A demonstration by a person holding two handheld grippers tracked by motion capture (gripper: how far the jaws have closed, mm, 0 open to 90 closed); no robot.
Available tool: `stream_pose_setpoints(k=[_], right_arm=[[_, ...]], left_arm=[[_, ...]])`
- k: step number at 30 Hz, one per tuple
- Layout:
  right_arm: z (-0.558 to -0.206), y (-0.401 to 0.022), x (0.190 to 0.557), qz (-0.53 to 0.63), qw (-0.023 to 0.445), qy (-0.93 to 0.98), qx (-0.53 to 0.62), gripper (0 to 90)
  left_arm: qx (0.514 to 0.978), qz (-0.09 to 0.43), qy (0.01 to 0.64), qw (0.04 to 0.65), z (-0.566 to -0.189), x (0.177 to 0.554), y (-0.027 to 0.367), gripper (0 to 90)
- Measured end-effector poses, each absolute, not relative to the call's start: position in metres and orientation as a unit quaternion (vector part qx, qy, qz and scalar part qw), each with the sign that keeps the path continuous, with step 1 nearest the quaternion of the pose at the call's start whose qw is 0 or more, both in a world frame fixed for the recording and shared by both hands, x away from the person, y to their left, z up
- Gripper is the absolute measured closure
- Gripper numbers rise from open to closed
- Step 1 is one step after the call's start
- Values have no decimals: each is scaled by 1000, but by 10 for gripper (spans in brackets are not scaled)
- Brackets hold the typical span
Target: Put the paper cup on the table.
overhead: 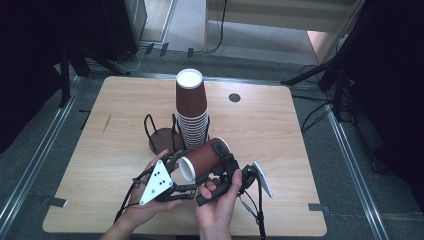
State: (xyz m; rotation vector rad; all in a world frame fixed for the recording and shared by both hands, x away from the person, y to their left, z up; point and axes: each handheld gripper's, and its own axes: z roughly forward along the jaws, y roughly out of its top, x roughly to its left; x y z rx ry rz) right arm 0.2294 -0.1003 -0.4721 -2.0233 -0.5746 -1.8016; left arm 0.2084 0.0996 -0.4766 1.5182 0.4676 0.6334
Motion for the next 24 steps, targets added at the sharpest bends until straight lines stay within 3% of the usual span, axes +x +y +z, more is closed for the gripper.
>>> stream_pose_setpoints(k=[13, 24], right_arm=[[-471, -102, 224, -671, 184, -200, -690, 45], [-470, -112, 224, -687, 166, -202, -678, 50]], left_arm=[[659, 273, 202, 671, -475, 209, 103, 196], [696, 238, 215, 643, -473, 205, 111, 126]])
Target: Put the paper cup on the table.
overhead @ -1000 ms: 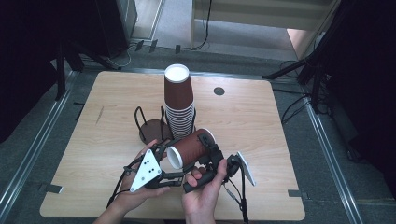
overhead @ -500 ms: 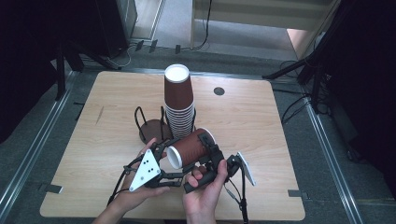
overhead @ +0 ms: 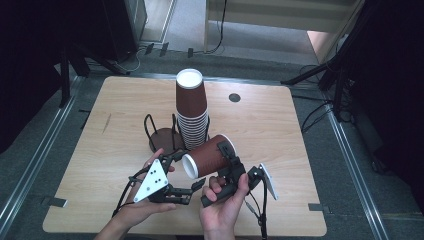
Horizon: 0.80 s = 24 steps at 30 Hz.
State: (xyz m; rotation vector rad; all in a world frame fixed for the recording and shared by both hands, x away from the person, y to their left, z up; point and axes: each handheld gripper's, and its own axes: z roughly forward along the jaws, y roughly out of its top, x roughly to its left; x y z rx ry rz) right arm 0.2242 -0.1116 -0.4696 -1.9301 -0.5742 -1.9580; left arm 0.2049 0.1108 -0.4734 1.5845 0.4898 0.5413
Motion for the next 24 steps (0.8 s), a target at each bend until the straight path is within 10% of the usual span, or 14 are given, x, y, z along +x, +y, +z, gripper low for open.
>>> stream_pose_setpoints(k=[24], right_arm=[[-479, -116, 229, -703, 86, -256, -658, 51]], left_arm=[[695, 241, 311, 601, -487, 195, 168, 0]])
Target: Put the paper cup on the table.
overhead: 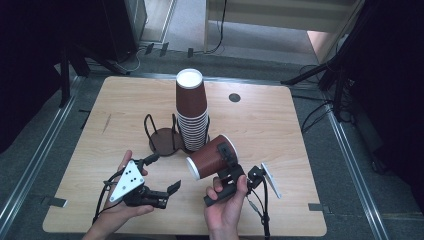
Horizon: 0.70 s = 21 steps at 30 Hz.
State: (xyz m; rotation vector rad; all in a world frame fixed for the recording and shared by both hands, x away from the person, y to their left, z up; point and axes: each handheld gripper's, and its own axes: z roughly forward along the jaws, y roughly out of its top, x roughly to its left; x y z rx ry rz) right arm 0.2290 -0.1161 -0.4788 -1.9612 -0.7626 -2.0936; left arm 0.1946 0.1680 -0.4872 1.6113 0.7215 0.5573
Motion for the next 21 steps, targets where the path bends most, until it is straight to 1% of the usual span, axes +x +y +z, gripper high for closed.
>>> stream_pose_setpoints(k=[8, 21], right_arm=[[-474, -116, 228, -701, 29, -292, -650, 51], [-472, -125, 231, -695, -26, -313, -647, 51]], left_arm=[[692, 248, 341, 586, -500, 192, 191, 0], [676, 268, 393, 562, -518, 184, 235, 0]])
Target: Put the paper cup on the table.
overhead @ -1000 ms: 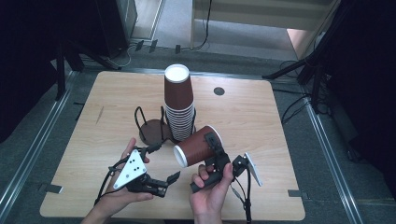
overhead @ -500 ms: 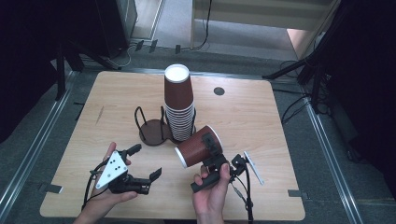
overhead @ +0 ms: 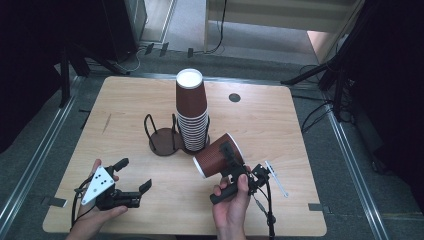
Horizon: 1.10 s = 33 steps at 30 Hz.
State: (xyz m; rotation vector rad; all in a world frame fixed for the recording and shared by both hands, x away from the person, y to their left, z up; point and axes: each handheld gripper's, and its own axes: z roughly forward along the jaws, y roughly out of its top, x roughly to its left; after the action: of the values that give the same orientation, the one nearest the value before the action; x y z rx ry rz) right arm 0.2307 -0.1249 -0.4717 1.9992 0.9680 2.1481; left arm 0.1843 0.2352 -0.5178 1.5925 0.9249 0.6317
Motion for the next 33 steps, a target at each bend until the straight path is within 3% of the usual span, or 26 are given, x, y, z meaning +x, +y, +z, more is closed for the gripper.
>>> stream_pose_setpoints(k=[33], right_arm=[[-484, -134, 251, 641, 278, 424, 576, 51]], left_arm=[[649, 307, 484, 500, -549, 202, 288, 0]])
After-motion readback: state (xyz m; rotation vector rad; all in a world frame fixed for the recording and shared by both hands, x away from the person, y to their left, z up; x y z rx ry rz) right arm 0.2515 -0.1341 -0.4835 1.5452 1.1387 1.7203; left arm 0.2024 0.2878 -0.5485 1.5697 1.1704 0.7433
